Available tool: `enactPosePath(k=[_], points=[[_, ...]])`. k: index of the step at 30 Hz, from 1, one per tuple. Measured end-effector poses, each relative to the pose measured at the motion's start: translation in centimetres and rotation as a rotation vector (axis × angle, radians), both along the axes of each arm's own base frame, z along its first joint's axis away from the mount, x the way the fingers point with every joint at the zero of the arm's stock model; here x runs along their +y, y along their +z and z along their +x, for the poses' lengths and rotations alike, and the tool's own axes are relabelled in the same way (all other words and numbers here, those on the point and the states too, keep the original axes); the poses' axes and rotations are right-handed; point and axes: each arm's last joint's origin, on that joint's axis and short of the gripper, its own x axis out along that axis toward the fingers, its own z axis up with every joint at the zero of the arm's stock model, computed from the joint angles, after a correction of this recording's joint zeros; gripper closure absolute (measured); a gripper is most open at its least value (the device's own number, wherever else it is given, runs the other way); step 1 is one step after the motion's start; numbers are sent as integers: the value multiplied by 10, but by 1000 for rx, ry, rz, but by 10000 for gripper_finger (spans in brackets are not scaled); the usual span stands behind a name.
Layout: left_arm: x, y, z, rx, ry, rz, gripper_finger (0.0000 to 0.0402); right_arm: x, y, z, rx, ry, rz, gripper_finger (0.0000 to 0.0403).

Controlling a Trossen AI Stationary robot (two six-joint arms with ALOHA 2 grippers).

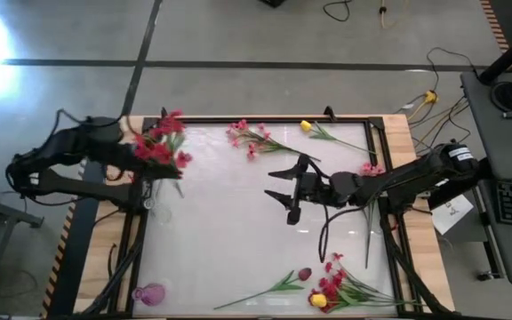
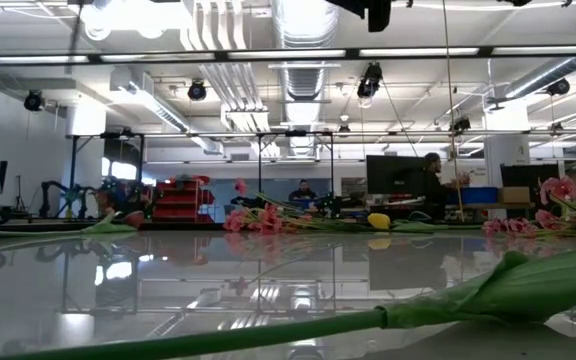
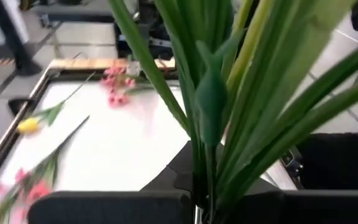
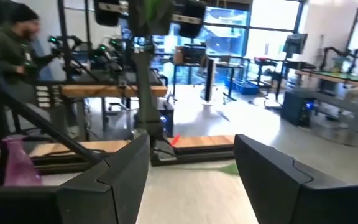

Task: Sort flowers into vase by color
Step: Put the top red flower into the transparent vase

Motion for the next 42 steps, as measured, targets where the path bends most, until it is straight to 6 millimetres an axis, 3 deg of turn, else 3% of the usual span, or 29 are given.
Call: enactPosePath(k=[4,11,22,33,42], points=[[-4,-13,-28,55,34,-73,401,0,-7,4,19,-15,1,176],[-5,-39,-53,95,30,-109,401,1,-9,5,19,-16,29,179],[-1,-34,-100,61,113,-77,402,-2,-5,4,-7,-93,46,179],[1,-60,-93,76,207,-97,402,-2,-5,4,-11,-100,57,179],[0,-82,-75,-54,202,-122,401,-2,-5,4,-3,-101,41,179]])
